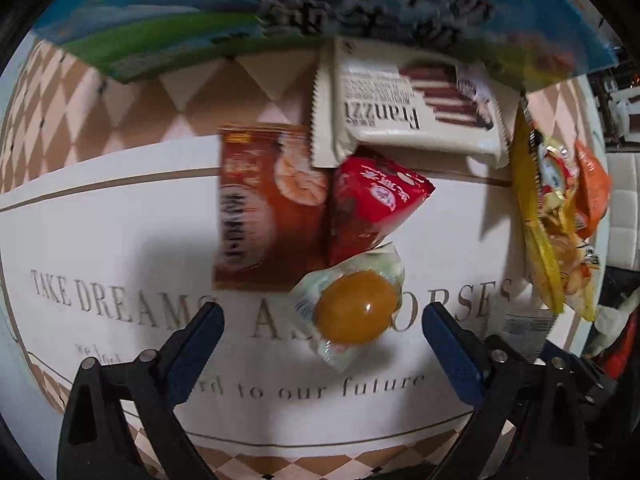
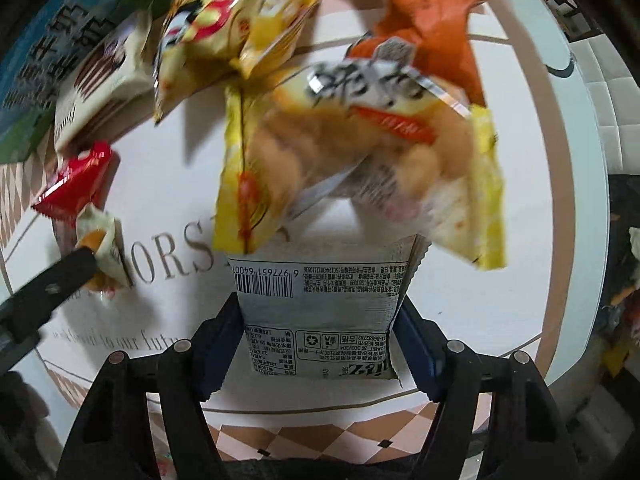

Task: Organize snacks
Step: 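Move left tool to the red packets while right tool grasps the white wrapped packet, then grasp round yolk pastry with left tool while right tool carries white packet into box, then grasp brown shrimp cracker packet with left tool while right tool grasps yellow cracker bag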

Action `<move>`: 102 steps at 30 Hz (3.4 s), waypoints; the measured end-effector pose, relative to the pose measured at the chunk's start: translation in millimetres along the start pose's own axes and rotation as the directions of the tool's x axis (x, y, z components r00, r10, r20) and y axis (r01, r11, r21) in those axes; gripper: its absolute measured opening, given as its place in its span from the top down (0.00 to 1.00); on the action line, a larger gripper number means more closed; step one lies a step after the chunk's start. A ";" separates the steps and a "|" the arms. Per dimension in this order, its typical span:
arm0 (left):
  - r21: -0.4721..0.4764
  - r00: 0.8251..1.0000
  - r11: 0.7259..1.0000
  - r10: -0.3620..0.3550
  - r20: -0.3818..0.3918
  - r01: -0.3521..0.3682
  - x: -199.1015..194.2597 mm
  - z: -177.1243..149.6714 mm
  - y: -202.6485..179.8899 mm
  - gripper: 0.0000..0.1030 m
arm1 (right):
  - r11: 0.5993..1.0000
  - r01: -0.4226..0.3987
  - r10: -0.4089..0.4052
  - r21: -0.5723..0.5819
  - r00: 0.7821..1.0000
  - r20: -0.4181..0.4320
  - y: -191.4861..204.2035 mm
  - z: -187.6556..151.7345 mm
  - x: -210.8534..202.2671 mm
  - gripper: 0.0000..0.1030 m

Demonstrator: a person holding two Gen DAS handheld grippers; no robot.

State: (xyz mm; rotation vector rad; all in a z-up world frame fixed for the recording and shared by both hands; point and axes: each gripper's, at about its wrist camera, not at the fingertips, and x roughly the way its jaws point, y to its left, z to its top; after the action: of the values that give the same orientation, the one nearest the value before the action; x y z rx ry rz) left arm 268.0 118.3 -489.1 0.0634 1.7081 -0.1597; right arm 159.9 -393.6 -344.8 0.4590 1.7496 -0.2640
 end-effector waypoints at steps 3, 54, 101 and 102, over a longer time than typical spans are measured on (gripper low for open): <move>0.028 0.999 0.999 0.029 -0.020 -0.028 10.6 0.9 -8.7 0.10 | 1.000 -0.009 0.009 0.011 1.000 -0.006 0.4 -3.5 1.4 0.27; 0.021 0.952 0.976 -0.217 0.217 0.218 -192.0 16.5 17.0 0.45 | 0.944 -0.289 0.314 -0.157 0.935 0.166 38.3 69.5 -189.3 0.27; -0.091 0.963 0.995 -0.016 0.268 0.042 -174.3 226.4 77.7 0.07 | 0.940 0.042 0.058 -0.340 0.958 0.279 149.3 302.1 -197.5 0.08; -0.089 0.957 0.995 -0.014 0.289 0.042 -178.8 218.8 76.5 0.07 | 0.936 0.057 0.054 -0.347 0.952 0.302 147.4 292.0 -202.1 0.08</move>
State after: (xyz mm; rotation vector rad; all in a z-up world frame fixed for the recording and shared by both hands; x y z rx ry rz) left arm 518.5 171.6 -347.4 -0.0528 1.4226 -0.1034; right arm 517.4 -416.0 -204.9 0.1438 1.4493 -0.0150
